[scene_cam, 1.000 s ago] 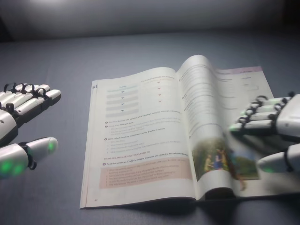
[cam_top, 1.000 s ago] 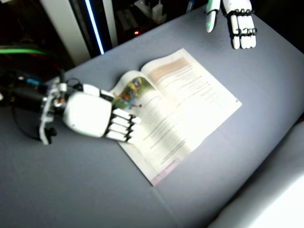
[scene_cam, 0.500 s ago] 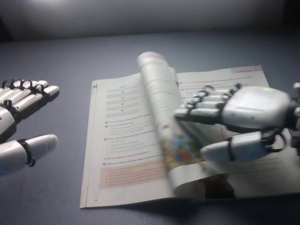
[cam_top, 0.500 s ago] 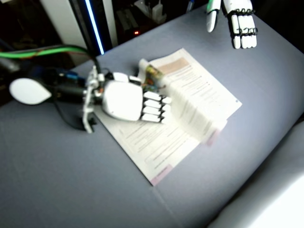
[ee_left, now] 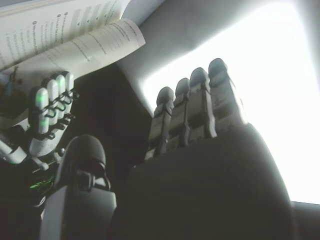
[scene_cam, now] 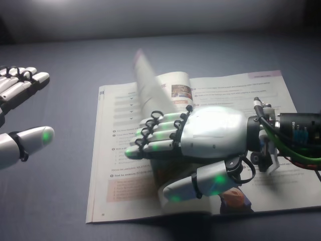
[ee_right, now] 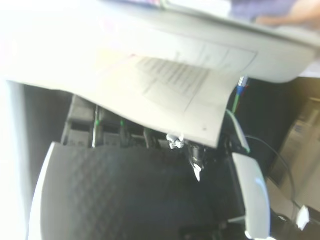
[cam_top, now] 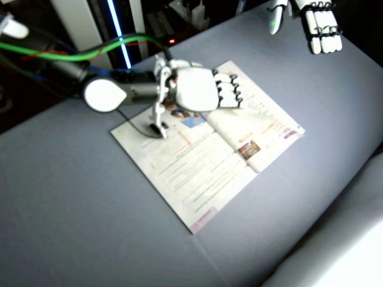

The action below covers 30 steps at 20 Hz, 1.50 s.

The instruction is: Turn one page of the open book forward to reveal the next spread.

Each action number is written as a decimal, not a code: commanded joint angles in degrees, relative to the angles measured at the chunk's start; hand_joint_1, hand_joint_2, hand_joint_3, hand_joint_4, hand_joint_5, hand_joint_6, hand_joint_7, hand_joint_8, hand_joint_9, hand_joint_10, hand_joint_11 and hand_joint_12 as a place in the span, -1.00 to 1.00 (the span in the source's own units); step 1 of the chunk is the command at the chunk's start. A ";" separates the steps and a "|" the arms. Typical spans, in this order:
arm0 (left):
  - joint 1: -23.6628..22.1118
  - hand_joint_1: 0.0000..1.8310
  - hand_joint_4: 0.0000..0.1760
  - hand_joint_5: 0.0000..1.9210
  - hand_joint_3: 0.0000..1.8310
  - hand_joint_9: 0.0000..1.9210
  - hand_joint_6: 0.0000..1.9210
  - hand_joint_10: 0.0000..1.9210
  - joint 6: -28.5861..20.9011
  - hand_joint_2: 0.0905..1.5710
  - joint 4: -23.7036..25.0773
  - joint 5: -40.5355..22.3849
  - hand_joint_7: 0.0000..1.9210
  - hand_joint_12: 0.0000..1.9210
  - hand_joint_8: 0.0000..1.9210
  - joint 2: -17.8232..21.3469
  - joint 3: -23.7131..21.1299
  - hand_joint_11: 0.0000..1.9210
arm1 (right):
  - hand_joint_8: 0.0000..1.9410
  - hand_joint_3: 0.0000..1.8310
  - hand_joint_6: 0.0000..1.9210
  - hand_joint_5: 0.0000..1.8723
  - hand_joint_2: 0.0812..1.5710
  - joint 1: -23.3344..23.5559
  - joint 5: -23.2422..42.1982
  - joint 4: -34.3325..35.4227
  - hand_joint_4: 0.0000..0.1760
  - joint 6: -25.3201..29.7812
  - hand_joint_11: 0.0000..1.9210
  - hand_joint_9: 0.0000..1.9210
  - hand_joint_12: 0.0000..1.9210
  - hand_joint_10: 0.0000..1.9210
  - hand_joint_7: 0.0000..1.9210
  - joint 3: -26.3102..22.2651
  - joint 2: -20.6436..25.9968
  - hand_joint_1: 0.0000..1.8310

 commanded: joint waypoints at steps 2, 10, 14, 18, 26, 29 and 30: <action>-0.50 -1.00 -1.00 -0.86 -0.99 -0.92 -1.00 -1.00 -0.54 0.67 -1.11 -7.12 -0.91 -0.95 -1.00 0.86 0.56 -0.91 | -0.99 -1.00 -0.99 -0.78 0.67 2.31 10.67 0.16 -1.00 2.97 -0.88 -0.78 -0.97 -0.98 -0.77 -1.38 0.01 -1.00; -0.57 -1.00 -1.00 -0.91 -1.00 -0.94 -1.00 -1.00 -0.80 0.63 -1.14 -7.02 -0.96 -0.95 -1.00 0.39 0.46 -0.92 | -1.00 -1.00 -1.00 -0.80 0.71 6.30 18.49 -1.68 -1.00 3.00 -0.97 -0.87 -1.00 -1.00 -0.80 -6.24 1.91 -0.94; -0.65 -1.00 -1.00 -0.90 -1.00 -0.95 -1.00 -1.00 -0.86 0.62 -1.13 -7.17 -0.94 -0.95 -0.99 0.20 0.24 -0.92 | -1.00 -1.00 -1.00 -0.97 0.72 6.54 20.71 -1.47 -1.00 3.01 -1.00 -0.99 -1.00 -1.00 -0.93 -8.13 5.37 -1.00; -0.47 -1.00 -1.00 -0.90 -1.00 -0.95 -1.00 -1.00 -1.75 0.62 -1.27 -8.91 -0.94 -0.96 -1.00 0.25 -0.22 -0.94 | -0.99 -1.00 -0.99 -0.77 0.73 6.25 20.32 3.08 -1.00 2.62 -0.87 -0.79 -0.94 -0.99 -0.74 -8.28 8.73 -1.00; 1.95 -1.00 -1.00 -0.86 -0.99 -0.93 -0.99 -0.99 -5.29 0.69 -1.48 -16.28 -0.90 -0.94 -0.99 0.00 -1.64 -0.91 | -1.00 -1.00 -1.00 -0.87 0.76 -3.74 21.89 21.95 -1.00 -3.52 -0.99 -0.96 -0.99 -1.00 -0.90 -7.98 17.40 -1.00; 1.96 -1.00 -1.00 -0.86 -0.99 -0.95 -1.00 -1.00 -7.02 0.70 -1.16 -20.15 -0.90 -0.96 -1.00 -0.27 -1.98 -0.97 | -0.98 -1.00 -0.99 -0.90 0.76 -9.87 27.51 34.26 -1.00 -8.60 -0.90 -0.94 -0.95 -0.98 -0.90 -9.22 20.90 -1.00; 1.96 -1.00 -1.00 -0.90 -0.99 -0.98 -1.00 -1.00 -7.37 0.70 -1.00 -21.00 -0.93 -0.99 -1.00 -0.33 -2.11 -0.99 | -0.99 -1.00 -0.99 -0.86 0.75 -11.46 29.42 37.00 -1.00 -8.63 -0.91 -0.92 -0.95 -0.99 -0.87 -9.26 21.50 -1.00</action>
